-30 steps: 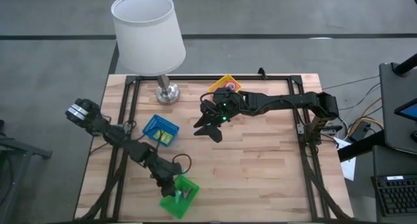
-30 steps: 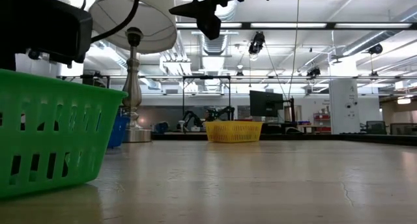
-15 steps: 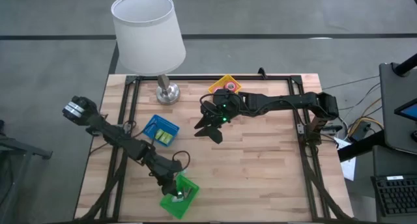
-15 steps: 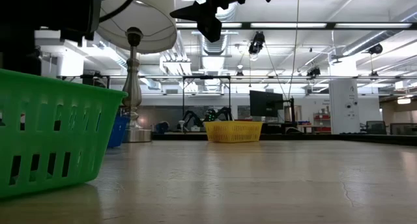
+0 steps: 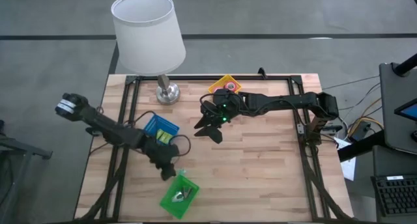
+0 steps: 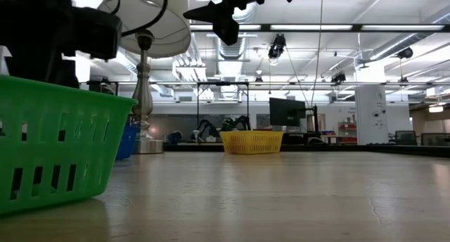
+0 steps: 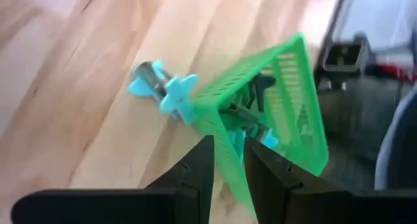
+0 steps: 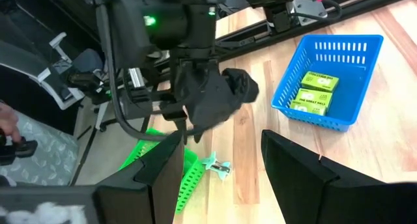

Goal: Pick and place Stapler, Stapler remover, tape
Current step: Put the blue staple remover into the green bin

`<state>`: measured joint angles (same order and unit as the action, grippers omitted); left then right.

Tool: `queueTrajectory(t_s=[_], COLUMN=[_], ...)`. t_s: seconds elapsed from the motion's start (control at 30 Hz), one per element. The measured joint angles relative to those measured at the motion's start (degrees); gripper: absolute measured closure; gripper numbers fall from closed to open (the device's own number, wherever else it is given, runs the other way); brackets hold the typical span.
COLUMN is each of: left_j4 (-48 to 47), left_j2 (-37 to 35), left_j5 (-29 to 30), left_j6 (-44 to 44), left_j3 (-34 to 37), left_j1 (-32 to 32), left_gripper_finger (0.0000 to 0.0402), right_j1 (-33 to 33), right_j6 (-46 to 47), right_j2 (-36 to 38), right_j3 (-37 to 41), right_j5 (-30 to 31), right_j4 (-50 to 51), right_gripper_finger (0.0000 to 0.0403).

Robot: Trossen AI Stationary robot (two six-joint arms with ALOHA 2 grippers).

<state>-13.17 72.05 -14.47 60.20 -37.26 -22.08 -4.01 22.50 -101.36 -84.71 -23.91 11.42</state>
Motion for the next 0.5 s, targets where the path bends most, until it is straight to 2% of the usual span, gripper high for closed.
queueTrajectory(t_s=[0.1,0.2,0.27,0.5], left_j4=[-1.7,-5.9,-7.6,-4.6], left_j2=[0.1,0.6,1.5,5.9], left_j5=[-3.2,-4.0,-4.3,-9.1], left_j6=[-8.4,-13.8,-16.2,-20.0], left_j3=[0.0,0.0,0.1,-0.5], left_j1=[2.0,4.0,4.9,5.9], left_gripper_finger=[0.0316,0.0321,0.0325,0.0328], right_j1=[0.1,0.1,0.2,0.6], right_j6=[0.0,0.2,0.8,1.1], right_j2=[0.0,0.0,0.0,0.0], right_j3=[0.0,0.0,0.0,0.2], right_j5=[0.0,0.0,-0.1,-0.1], right_j4=[0.0,0.0,0.1,0.3], right_gripper_finger=[0.0202,0.0202,0.0202,0.0202])
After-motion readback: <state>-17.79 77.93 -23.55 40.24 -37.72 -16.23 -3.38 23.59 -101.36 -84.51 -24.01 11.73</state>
